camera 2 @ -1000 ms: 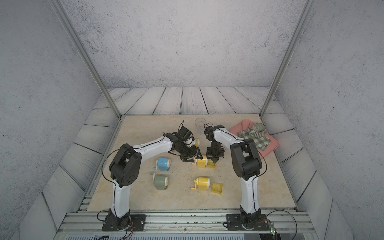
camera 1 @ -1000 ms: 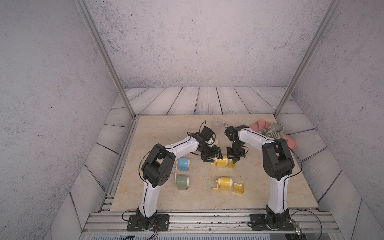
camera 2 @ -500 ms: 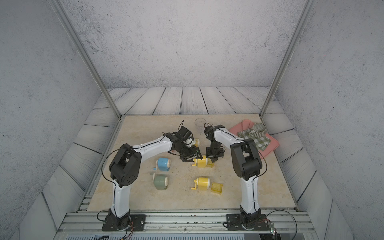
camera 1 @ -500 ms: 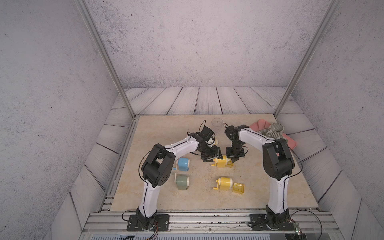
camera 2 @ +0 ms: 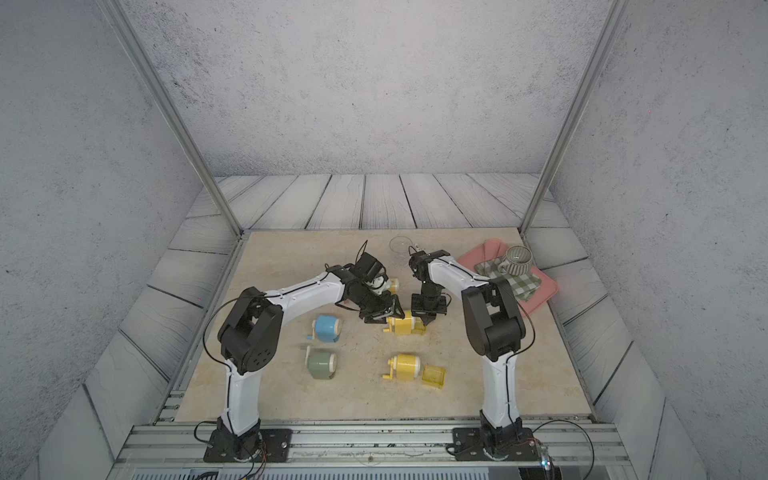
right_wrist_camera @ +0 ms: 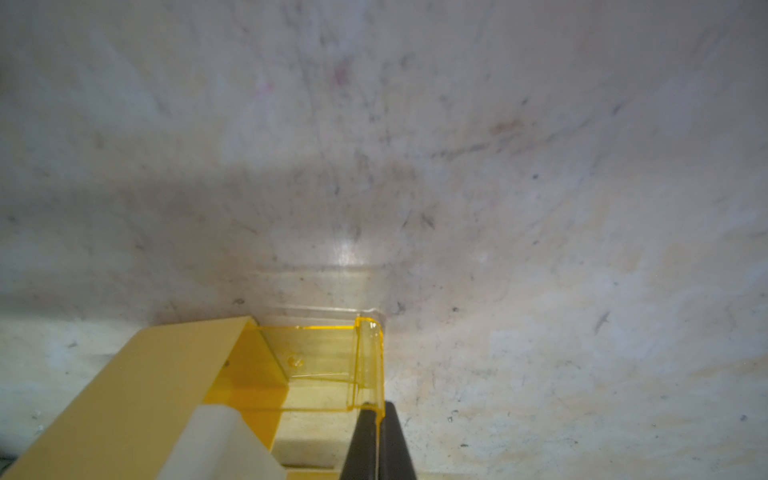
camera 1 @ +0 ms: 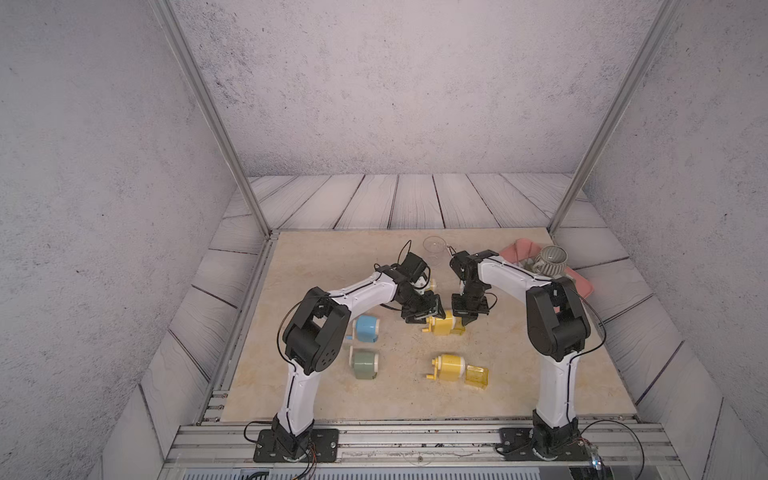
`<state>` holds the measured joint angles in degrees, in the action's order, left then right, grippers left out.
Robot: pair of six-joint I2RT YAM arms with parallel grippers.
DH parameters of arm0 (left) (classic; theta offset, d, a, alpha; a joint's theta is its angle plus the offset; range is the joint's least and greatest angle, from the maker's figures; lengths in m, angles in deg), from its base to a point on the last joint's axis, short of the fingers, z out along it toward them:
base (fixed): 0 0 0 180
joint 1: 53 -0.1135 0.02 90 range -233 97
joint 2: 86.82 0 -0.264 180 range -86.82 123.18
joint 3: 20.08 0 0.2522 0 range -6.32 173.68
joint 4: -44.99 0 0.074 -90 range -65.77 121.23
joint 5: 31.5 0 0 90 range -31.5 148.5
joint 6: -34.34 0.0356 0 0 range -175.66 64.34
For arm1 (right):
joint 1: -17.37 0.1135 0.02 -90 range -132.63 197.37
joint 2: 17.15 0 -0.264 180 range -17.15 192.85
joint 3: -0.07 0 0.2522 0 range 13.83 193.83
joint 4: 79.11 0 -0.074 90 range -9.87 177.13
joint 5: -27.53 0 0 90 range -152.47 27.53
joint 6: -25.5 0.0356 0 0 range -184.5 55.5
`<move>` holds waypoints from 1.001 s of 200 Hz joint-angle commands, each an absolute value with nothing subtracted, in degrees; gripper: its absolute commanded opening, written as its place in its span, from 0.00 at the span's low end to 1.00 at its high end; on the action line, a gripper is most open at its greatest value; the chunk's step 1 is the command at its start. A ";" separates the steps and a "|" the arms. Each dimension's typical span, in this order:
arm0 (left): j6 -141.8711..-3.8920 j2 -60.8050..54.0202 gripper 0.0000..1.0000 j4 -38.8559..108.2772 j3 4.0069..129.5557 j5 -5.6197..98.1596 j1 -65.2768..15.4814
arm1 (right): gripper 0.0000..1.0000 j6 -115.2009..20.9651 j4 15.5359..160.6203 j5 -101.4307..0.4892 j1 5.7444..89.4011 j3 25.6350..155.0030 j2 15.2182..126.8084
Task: Put the tray back into the pencil sharpener
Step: Close the container of the pencil sharpener.
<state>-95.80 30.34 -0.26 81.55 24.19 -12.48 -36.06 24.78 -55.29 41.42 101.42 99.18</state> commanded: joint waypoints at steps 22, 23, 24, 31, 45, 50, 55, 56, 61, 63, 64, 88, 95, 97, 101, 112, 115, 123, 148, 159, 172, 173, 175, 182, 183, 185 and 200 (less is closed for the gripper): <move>-96.03 32.31 0.70 -3.57 81.96 26.76 -12.74 | 0.00 -37.95 25.65 -52.78 42.04 99.09 97.44; -96.02 32.34 0.70 -3.57 81.98 26.77 -12.74 | 0.00 -38.00 25.63 -52.70 42.01 99.09 97.45; -96.01 32.35 0.70 -3.57 82.04 26.77 -12.74 | 0.00 -38.02 25.62 -52.62 42.08 99.04 97.45; -96.12 32.40 0.70 -3.53 82.08 26.76 -12.79 | 0.00 -38.30 25.56 -52.48 42.14 99.02 97.34; -96.13 32.51 0.70 -3.64 82.26 26.68 -12.75 | 0.00 -38.66 25.42 -52.27 42.24 98.89 97.11; -96.17 32.53 0.70 -3.63 82.27 26.60 -12.74 | 0.00 -38.75 25.30 -52.32 42.30 98.90 97.01; -96.13 32.50 0.70 -3.61 82.36 26.66 -12.74 | 0.00 -38.78 25.38 -52.12 42.33 98.82 96.86; -96.11 32.52 0.70 -3.55 82.40 26.63 -12.74 | 0.00 -38.81 25.40 -52.07 42.33 98.82 96.85; -96.11 32.53 0.70 -3.51 82.38 26.67 -12.74 | 0.00 -38.88 25.40 -51.93 42.26 98.65 96.84; -96.12 32.64 0.70 -3.54 82.36 26.68 -12.72 | 0.00 -38.85 25.38 -51.88 42.34 98.60 96.78; -96.15 32.63 0.70 -3.56 82.36 26.68 -12.73 | 0.00 -38.89 25.40 -51.86 42.33 98.62 96.72; -96.25 32.70 0.69 -3.57 82.45 26.53 -12.73 | 0.00 -38.69 25.66 -51.04 42.44 98.47 96.66; -96.26 32.71 0.69 -3.52 82.45 26.48 -12.66 | 0.00 -38.37 25.85 -50.74 42.45 98.47 96.71; -96.22 32.69 0.69 -3.54 82.38 26.50 -12.66 | 0.00 -38.28 25.80 -50.64 42.49 98.47 96.74; -96.29 32.66 0.69 -3.49 82.37 26.49 -12.65 | 0.00 -38.12 25.94 -50.44 42.47 98.47 96.73; -96.34 32.62 0.68 -3.49 82.14 26.42 -12.65 | 0.00 -37.63 26.25 -49.77 42.47 98.55 96.74; -96.35 32.62 0.68 -3.43 82.10 26.46 -12.65 | 0.00 -37.53 26.33 -49.61 42.47 98.48 96.73; -96.29 32.47 0.68 -3.40 81.97 26.44 -12.65 | 0.00 -37.09 26.40 -49.33 42.42 98.54 96.75; -96.39 32.11 0.66 -3.06 81.24 26.41 -12.67 | 0.00 -36.40 26.59 -48.89 42.47 98.60 96.48; -96.51 31.88 0.66 -2.90 80.82 26.37 -12.66 | 0.00 -36.30 26.59 -48.76 42.47 98.69 96.40; -96.53 31.75 0.65 -2.70 80.45 26.30 -12.65 | 0.01 -36.16 26.56 -48.68 42.49 98.66 96.34; -96.58 31.75 0.65 -2.70 80.44 26.32 -12.65 | 0.01 -36.14 26.52 -48.68 42.46 98.70 96.33; -96.54 31.74 0.65 -2.70 80.38 26.28 -12.74 | 0.01 -36.12 26.43 -48.67 42.49 98.68 96.32; -96.54 31.66 0.65 -2.62 80.34 26.26 -12.77 | 0.02 -36.11 26.41 -48.67 42.42 98.73 96.18; -96.54 31.61 0.65 -2.62 80.34 26.25 -12.76 | 0.02 -36.07 26.49 -48.67 42.38 98.69 96.16; -96.53 31.53 0.65 -2.65 80.27 26.29 -12.75 | 0.03 -36.04 26.48 -48.74 42.41 98.68 96.19; -96.50 31.48 0.65 -2.61 80.09 26.41 -12.74 | 0.06 -35.87 26.41 -48.68 42.42 98.73 95.87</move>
<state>-96.28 30.56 -0.30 82.01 23.74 -12.48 -36.34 27.32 -51.95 41.66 99.52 97.91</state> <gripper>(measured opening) 0.649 0.047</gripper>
